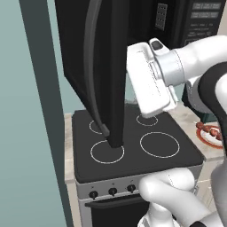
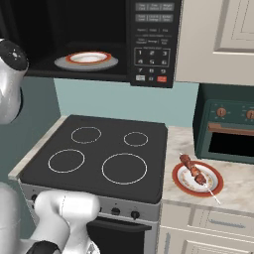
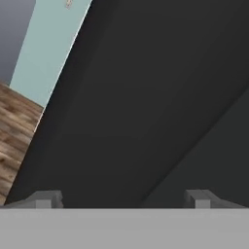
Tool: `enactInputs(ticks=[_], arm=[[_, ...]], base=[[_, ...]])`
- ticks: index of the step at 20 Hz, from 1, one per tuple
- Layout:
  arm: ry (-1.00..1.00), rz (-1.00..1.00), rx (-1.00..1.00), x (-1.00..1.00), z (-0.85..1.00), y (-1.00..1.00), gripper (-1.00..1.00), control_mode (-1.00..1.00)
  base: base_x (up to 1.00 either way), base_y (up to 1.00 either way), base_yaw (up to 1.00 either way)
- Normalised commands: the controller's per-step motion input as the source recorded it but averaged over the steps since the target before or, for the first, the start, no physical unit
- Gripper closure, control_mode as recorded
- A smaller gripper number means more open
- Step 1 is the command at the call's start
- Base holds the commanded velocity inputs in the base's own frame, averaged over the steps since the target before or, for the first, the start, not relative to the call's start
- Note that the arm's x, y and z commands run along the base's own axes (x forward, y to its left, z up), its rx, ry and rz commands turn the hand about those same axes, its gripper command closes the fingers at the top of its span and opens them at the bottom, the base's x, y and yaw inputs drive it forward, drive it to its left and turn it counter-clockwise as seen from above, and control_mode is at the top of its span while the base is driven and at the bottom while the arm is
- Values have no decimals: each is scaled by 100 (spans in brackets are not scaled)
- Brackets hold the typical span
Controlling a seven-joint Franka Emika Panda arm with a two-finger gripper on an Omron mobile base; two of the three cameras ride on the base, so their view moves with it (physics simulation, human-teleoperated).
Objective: Pick the kebab skewer from the counter and place it in the microwave. Then turn on the microwave.
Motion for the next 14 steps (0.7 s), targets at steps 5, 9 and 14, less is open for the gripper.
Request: enactInputs(ticks=[5, 9, 14], arm=[[1, -14, 0, 0, 0, 14, -100, -100], [17, -12, 1, 0, 0, -16, -100, -100], [19, -13, 5, 0, 2, -57, -100, -100]], base=[[0, 0, 0], [0, 0, 0], [0, 0, 0]])
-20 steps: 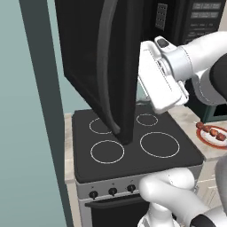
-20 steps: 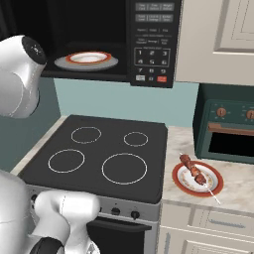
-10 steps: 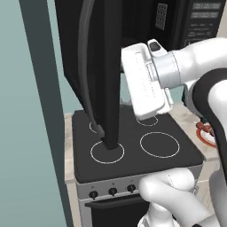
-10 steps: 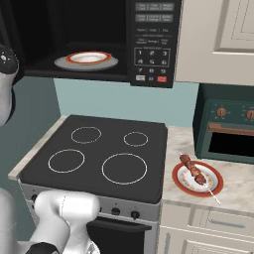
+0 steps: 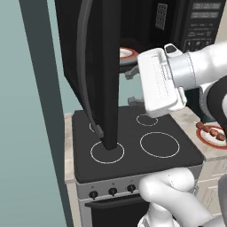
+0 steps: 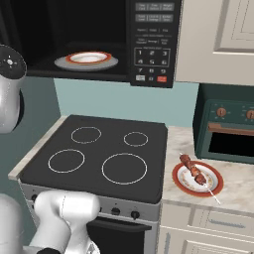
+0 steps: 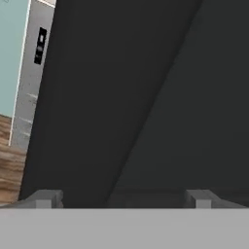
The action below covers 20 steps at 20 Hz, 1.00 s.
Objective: Pick the kebab skewer from the counter and place it in the microwave. Then turn on the microwave.
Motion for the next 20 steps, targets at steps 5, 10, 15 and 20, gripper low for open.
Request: enactInputs(ticks=[5, 10, 15, 20], arm=[[10, -11, 9, 15, 1, -41, -100, -100], [7, -15, 4, 24, 0, -14, -100, -100], [6, -39, -2, 10, 0, -7, -100, -100], [7, -39, -2, 5, 0, -21, -100, -100]], base=[[0, 0, 0], [0, 0, 0], [0, 0, 0], [0, 0, 0]])
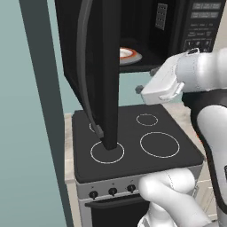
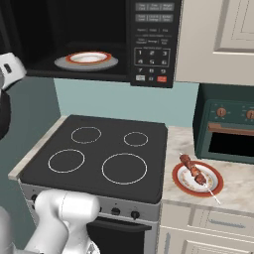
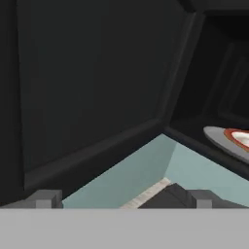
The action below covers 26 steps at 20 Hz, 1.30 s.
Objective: Pick the kebab skewer from the counter and place it in the microwave. Then turn on the microwave.
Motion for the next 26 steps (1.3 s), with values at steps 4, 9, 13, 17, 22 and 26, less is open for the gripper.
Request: enactInputs(ticks=[4, 9, 13, 17, 22, 26], arm=[[6, -30, 0, 14, 0, -44, -100, -100], [5, -28, 0, 13, 0, -49, -100, -100], [5, -28, 0, 12, 0, -48, -100, -100], [4, -22, 0, 12, 0, -48, -100, -100], [1, -12, 0, 17, -1, -43, -100, -100], [2, -8, 0, 18, -4, -41, -100, -100]], base=[[0, 0, 0], [0, 0, 0], [0, 0, 0], [0, 0, 0], [0, 0, 0], [0, 0, 0]])
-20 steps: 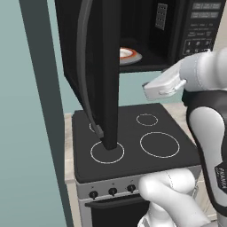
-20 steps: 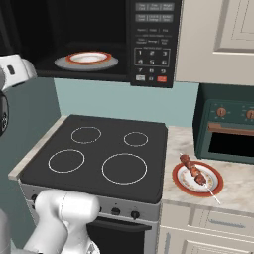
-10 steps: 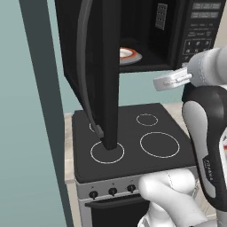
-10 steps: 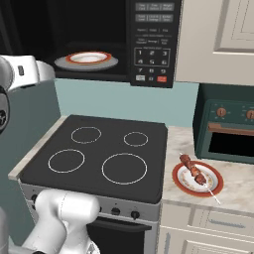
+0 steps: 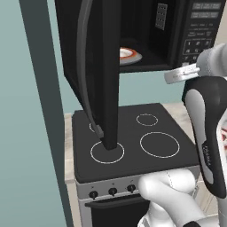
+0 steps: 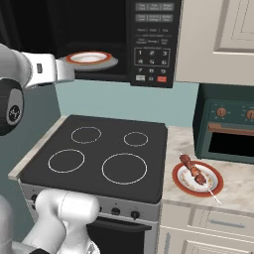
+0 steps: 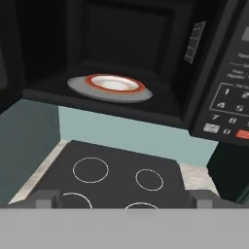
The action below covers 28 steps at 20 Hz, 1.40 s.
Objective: Pick the kebab skewer from the counter and place it in the microwave. Then turn on the microwave.
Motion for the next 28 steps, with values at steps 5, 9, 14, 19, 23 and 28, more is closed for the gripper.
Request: enactInputs(ticks=[5, 9, 14, 19, 23, 28], arm=[[2, -6, 0, 8, -13, -42, -100, -100], [2, -4, 0, 0, -23, -45, -100, -100], [7, -1, 0, 0, -27, -39, -100, -100], [9, -1, 0, -2, -23, -39, -100, -100], [8, -1, 0, -5, -16, -41, -100, -100], [6, -1, 0, -6, -16, -39, -100, -100]], base=[[0, 0, 0], [0, 0, 0], [0, 0, 0], [0, 0, 0], [0, 0, 0], [0, 0, 0]])
